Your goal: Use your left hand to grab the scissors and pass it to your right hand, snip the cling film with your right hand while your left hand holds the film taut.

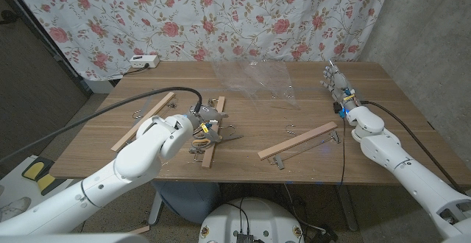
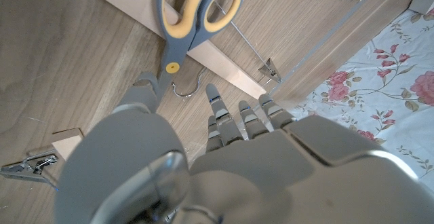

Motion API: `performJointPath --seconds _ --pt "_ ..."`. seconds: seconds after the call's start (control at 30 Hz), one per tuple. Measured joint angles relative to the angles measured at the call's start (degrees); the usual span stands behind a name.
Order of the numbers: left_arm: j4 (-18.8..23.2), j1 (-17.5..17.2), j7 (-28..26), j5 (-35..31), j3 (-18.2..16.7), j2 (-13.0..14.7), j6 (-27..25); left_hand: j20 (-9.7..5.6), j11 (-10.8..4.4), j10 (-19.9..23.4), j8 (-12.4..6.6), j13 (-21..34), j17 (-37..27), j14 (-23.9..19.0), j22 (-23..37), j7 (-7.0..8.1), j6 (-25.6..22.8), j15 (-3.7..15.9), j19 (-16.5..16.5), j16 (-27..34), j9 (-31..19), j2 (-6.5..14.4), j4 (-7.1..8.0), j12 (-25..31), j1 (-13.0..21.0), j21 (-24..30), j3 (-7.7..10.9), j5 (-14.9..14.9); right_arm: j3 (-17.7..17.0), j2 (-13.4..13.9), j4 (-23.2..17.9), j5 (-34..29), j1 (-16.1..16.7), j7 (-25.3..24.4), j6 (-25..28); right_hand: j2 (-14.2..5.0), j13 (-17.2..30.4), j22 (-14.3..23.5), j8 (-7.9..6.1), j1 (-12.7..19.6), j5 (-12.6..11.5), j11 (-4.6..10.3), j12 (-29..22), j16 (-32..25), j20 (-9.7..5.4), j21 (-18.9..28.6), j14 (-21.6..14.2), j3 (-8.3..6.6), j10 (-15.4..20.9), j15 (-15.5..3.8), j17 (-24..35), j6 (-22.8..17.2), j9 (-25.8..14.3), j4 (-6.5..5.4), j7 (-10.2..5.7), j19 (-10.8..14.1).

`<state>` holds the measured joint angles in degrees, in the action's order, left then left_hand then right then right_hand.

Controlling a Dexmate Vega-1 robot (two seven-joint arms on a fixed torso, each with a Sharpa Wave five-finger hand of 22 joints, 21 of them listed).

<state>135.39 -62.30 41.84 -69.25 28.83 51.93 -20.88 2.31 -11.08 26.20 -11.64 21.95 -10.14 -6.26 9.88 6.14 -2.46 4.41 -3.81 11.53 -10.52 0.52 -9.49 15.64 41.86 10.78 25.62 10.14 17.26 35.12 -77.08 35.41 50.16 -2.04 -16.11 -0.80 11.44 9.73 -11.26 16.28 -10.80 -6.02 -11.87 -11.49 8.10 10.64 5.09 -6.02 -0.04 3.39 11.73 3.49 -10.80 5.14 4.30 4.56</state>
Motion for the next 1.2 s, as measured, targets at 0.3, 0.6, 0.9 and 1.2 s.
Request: performJointPath --seconds 0.3,0.6,0.9,1.2 --pt "-0.3 0.3 0.4 0.2 0.5 0.0 0.3 -0.18 0.01 0.0 0.0 0.0 0.0 0.0 0.0 0.31 -0.3 0.0 -0.2 0.0 0.0 0.2 0.0 0.0 0.2 0.0 0.0 0.0 -0.1 0.3 -0.4 0.1 0.4 0.0 0.2 -0.18 0.0 0.0 0.0 0.2 0.0 0.0 0.0 0.0 0.0 0.0 0.0 -0.24 0.0 0.0 0.0 0.0 0.0 0.24 0.0 0.0" --pt "-0.8 0.7 0.8 0.7 1.3 -0.2 0.5 -0.17 0.01 0.0 -0.11 0.0 0.0 0.0 0.0 0.21 -1.0 -0.01 -0.2 0.0 0.0 1.1 0.07 -0.4 1.1 0.0 0.41 0.0 -0.3 0.7 -1.0 0.1 0.7 -0.3 0.7 -0.3 0.0 0.0 0.0 0.3 0.0 0.0 0.0 0.0 0.0 0.0 0.0 -0.24 0.0 0.0 0.0 0.3 0.0 0.24 -0.31 0.0" --pt "-1.1 1.1 1.2 0.9 1.8 -0.3 0.5 -0.17 0.23 0.2 -0.27 0.0 0.0 0.0 0.0 0.39 -1.2 -0.01 -0.2 0.0 0.0 1.5 0.16 -0.4 1.5 0.0 0.63 0.3 -0.3 0.8 -1.1 0.1 0.7 -0.4 1.0 -0.3 0.0 0.0 0.0 0.3 0.0 0.0 0.0 0.0 0.0 0.0 0.0 -0.24 0.0 0.0 0.0 0.3 0.0 0.24 -0.31 0.0" --pt "-1.6 1.5 1.5 0.9 2.2 -0.5 0.3 -0.17 0.01 0.4 -0.27 0.3 0.0 0.0 0.0 0.4 -1.6 -0.01 -0.2 0.0 0.0 1.5 0.16 -0.4 1.5 0.0 0.63 0.3 -0.2 0.8 -0.9 0.0 0.6 -0.4 1.2 -0.3 0.0 0.0 0.0 0.3 0.0 0.0 0.0 0.0 -0.01 0.0 0.0 -0.24 0.0 0.0 -0.2 0.3 0.0 0.23 -0.31 0.0"
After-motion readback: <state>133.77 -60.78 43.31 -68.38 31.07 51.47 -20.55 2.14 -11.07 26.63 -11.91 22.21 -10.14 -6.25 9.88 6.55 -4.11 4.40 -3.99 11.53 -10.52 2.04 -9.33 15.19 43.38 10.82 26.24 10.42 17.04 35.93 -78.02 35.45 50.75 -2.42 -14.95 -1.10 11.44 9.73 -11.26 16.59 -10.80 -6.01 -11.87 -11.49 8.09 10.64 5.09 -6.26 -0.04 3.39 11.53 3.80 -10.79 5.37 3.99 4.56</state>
